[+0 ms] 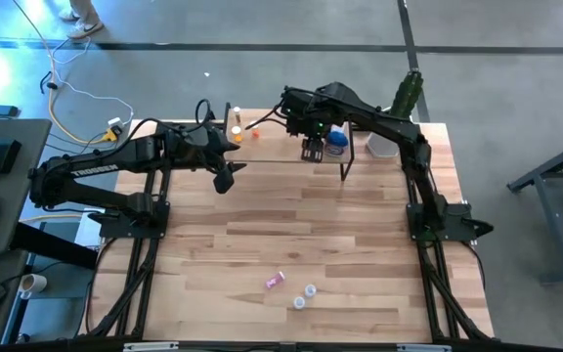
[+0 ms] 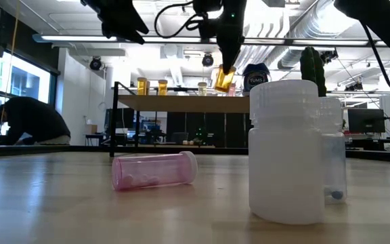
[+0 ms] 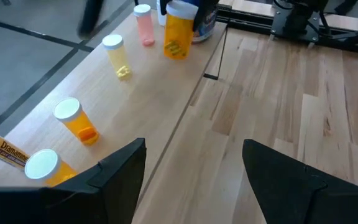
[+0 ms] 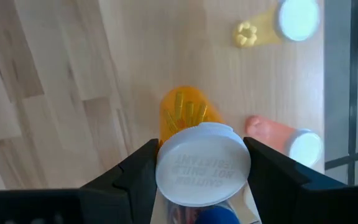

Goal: Pick and place medicine bottles onto shelf by color
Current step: Put the orange bottle on the shelf

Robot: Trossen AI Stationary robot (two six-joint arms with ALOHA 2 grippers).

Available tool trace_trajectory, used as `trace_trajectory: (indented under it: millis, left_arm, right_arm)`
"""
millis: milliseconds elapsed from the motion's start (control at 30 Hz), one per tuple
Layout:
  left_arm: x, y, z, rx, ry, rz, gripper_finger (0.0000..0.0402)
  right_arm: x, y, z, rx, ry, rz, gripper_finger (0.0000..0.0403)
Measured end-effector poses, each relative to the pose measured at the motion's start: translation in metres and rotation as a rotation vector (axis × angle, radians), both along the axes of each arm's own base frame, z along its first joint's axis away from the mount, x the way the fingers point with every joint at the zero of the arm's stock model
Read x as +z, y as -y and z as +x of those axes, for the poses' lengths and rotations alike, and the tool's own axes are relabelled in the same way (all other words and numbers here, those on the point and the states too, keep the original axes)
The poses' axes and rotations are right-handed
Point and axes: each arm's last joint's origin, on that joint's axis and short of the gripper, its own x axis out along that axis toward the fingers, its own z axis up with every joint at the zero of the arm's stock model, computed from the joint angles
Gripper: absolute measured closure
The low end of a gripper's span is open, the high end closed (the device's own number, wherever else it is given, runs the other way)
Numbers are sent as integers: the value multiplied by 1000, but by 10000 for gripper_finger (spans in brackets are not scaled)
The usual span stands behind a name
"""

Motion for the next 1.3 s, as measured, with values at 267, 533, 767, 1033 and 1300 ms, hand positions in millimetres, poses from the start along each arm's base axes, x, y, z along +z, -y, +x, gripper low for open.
trace_trajectory:
  millis: [267,533,767,1033,1300]
  left_arm:
    - [0,0,0,2,1,-2,147]
    - [0,0,0,15,11,-19,147]
    - [0,0,0,15,12,-19,147]
    - [0,0,0,15,12,-19,147]
    - [0,0,0,14,12,-19,147]
  right_arm:
    - [-2,5,-1,44,-3,28,210]
    - [-8,2,1,99,-18,62,210]
    - [-16,1,1,109,-49,73,210]
    - [-16,1,2,114,-49,69,210]
    - [-16,2,5,127,-28,49,183]
